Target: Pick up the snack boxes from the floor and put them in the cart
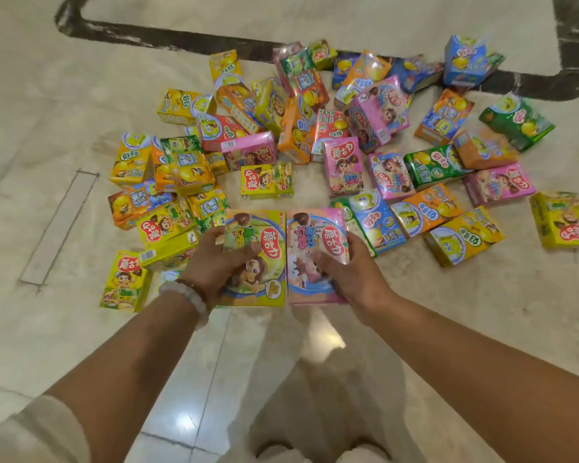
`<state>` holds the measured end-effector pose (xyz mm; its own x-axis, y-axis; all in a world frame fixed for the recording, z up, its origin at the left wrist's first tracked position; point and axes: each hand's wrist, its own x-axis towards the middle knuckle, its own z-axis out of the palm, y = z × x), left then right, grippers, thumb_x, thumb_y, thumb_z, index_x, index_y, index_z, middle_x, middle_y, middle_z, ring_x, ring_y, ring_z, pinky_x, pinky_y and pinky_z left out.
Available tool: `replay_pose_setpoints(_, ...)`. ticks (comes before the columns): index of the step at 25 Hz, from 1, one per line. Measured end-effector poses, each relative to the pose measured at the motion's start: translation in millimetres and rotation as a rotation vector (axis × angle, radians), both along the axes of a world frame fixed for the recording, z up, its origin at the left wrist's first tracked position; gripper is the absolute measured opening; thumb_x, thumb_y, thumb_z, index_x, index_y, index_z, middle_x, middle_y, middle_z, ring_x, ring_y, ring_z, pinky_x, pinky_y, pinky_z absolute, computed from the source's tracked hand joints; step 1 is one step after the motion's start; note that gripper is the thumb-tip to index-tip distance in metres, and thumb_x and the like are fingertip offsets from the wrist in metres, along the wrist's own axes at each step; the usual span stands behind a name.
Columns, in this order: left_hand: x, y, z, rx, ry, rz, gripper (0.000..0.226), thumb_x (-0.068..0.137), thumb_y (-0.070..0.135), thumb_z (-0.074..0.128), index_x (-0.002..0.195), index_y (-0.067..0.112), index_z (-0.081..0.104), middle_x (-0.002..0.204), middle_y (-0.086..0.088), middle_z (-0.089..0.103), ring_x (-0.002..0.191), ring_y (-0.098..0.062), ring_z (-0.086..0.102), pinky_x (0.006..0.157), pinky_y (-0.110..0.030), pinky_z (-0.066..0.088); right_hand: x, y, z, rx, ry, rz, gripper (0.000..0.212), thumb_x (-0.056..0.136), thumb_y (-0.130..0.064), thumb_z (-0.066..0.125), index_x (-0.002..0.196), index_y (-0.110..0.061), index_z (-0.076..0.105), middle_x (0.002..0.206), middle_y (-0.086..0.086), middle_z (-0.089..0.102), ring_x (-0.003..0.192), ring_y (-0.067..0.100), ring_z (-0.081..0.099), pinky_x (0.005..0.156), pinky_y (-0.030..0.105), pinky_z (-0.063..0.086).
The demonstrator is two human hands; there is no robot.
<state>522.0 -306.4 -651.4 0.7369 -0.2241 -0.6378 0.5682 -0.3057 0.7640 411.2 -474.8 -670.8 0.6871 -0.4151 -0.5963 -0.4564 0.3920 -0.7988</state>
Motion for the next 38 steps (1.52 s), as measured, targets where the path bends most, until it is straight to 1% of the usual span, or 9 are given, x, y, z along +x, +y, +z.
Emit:
replay_pose_setpoints(3,32.4,-15.7,150.8,-0.088,-0.092,-0.072,0.012,0.075,0.017,0.076,0.085,0.013,0.07,0.083,-0.009,0.073,0.07,-0.025,0.069,0.071,-0.049,0.056,30.7,-26.7,154.3,-0.044,-0.061,0.025,0.04,0.083,-0.006,0.069,0.119,-0.006,0.053,0.102,0.01,0.068,0.078,0.017,0.067,0.073,0.03,0.057)
replay_pose_setpoints(5,50.6,-24.9,261.1,-0.165,-0.177,-0.09,0.017,0.062,0.02,0.082,0.076,0.015,0.074,0.08,-0.008,0.074,0.071,-0.023,0.071,0.081,-0.049,0.054,44.4,-48.8,267.7,-0.059,-0.141,0.07,0.041,0.082,-0.003,0.069,0.118,-0.008,0.05,0.098,0.009,0.067,0.071,0.014,0.067,0.068,0.027,0.056)
replay_pose_setpoints(11,52.6,-61.4,599.8,-0.414,-0.407,-0.056,0.054,0.068,0.006,0.076,0.116,0.01,0.051,0.108,-0.019,0.067,0.083,-0.028,0.067,0.087,-0.052,0.052,44.2,-90.4,606.7,-0.16,-0.364,0.046,0.045,0.078,0.003,0.069,0.113,-0.012,0.045,0.089,0.01,0.066,0.074,0.023,0.067,0.058,0.033,0.058)
replay_pose_setpoints(16,23.8,-95.5,775.3,-0.533,-0.534,-0.232,0.06,0.07,0.012,0.078,0.123,0.003,0.051,0.101,-0.017,0.07,0.082,-0.029,0.07,0.077,-0.047,0.057,3.0,-107.9,781.3,-0.269,-0.505,-0.097,0.051,0.077,-0.003,0.072,0.119,-0.013,0.043,0.1,0.014,0.066,0.085,0.03,0.068,0.083,0.049,0.055)
replay_pose_setpoints(20,-9.4,-126.9,835.3,-0.644,-0.639,-0.385,0.013,0.085,0.004,0.06,0.099,0.004,0.062,0.074,-0.002,0.074,0.065,-0.014,0.07,0.056,-0.025,0.056,-46.8,-126.5,844.3,-0.388,-0.556,-0.228,0.056,0.078,-0.005,0.072,0.126,-0.01,0.044,0.109,0.016,0.067,0.093,0.033,0.069,0.085,0.052,0.055)
replay_pose_setpoints(25,-43.8,-158.1,842.3,-0.769,-0.535,-0.582,0.033,0.085,0.007,0.061,0.117,0.0,0.056,0.103,-0.018,0.068,0.074,-0.023,0.071,0.064,-0.038,0.059,-122.3,-122.5,867.8,-0.514,-0.559,-0.408,0.062,0.074,-0.009,0.075,0.128,-0.008,0.043,0.112,0.016,0.065,0.087,0.029,0.069,0.068,0.037,0.057)
replay_pose_setpoints(29,-87.0,-176.9,839.3,-0.871,-0.408,-0.87,0.03,0.079,0.01,0.063,0.108,0.004,0.061,0.092,-0.011,0.073,0.08,-0.025,0.071,0.066,-0.036,0.059,-196.1,-95.0,862.0,-0.576,-0.485,-0.677,0.056,0.08,-0.007,0.07,0.128,-0.008,0.04,0.108,0.015,0.064,0.086,0.028,0.069,0.072,0.04,0.058)
replay_pose_setpoints(32,-129.7,-189.4,836.2,-0.885,-0.35,-1.028,0.031,0.083,0.011,0.062,0.113,0.004,0.06,0.102,-0.015,0.07,0.086,-0.029,0.068,0.075,-0.041,0.057,-258.9,-56.9,850.6,-0.598,-0.415,-0.842,0.048,0.083,-0.007,0.068,0.122,-0.008,0.04,0.092,0.01,0.063,0.062,0.012,0.067,0.049,0.025,0.052)
replay_pose_setpoints(38,-293.1,-192.5,844.7,-0.893,-0.304,-1.406,0.054,0.068,0.032,0.08,0.112,0.007,0.061,0.106,-0.014,0.068,0.1,-0.033,0.064,0.093,-0.05,0.048,-416.9,51.5,856.6,-0.695,-0.278,-1.227,0.059,0.077,-0.015,0.074,0.126,-0.014,0.04,0.115,0.013,0.061,0.095,0.029,0.064,0.082,0.046,0.054)
